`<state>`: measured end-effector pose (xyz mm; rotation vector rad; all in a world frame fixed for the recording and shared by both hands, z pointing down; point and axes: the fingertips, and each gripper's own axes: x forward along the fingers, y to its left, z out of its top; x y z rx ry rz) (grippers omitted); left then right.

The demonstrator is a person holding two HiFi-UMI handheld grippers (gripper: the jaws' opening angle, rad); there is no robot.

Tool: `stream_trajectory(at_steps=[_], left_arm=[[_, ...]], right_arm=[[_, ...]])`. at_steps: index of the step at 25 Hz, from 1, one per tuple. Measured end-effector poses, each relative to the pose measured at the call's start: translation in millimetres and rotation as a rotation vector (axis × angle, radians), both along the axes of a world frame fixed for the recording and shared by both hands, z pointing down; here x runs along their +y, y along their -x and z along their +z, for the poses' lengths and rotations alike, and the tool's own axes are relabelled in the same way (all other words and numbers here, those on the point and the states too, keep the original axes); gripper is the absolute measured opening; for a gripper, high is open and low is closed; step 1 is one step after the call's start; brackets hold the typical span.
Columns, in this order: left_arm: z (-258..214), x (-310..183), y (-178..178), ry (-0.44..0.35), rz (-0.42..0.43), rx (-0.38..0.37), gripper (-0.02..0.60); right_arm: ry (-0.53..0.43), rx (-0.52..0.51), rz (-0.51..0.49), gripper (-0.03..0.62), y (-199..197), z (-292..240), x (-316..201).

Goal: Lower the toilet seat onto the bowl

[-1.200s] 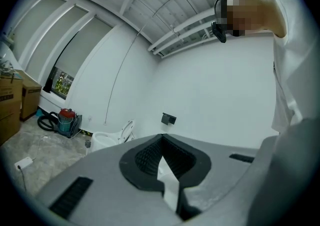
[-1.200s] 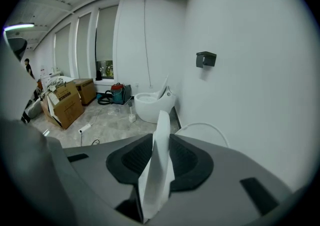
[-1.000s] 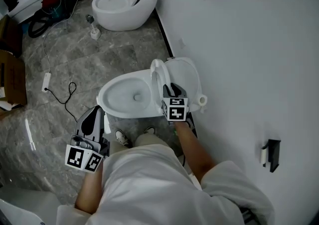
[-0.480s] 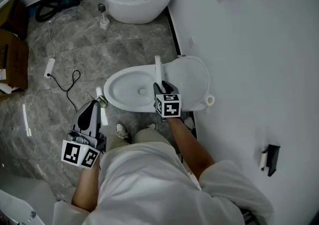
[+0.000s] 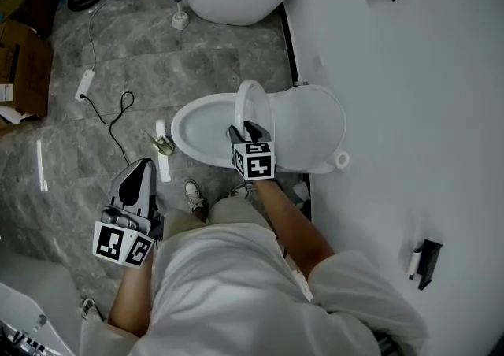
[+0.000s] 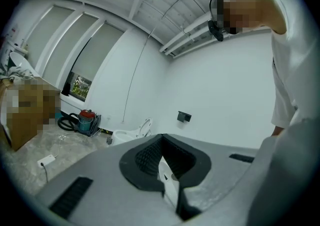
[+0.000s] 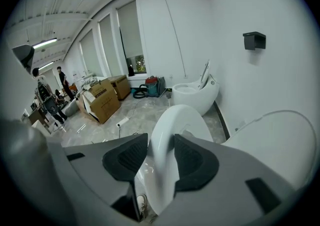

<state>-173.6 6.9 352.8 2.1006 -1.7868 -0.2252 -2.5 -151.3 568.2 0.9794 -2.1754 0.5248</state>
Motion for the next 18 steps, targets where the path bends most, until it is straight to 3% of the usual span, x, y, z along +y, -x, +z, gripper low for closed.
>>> stream_trajectory(at_steps=[18], left_arm=[[56, 20, 25, 0.109, -0.077, 0.023, 0.006]], right_arm=[[0.056, 0.014, -0.182, 0.175, 84, 60, 24]])
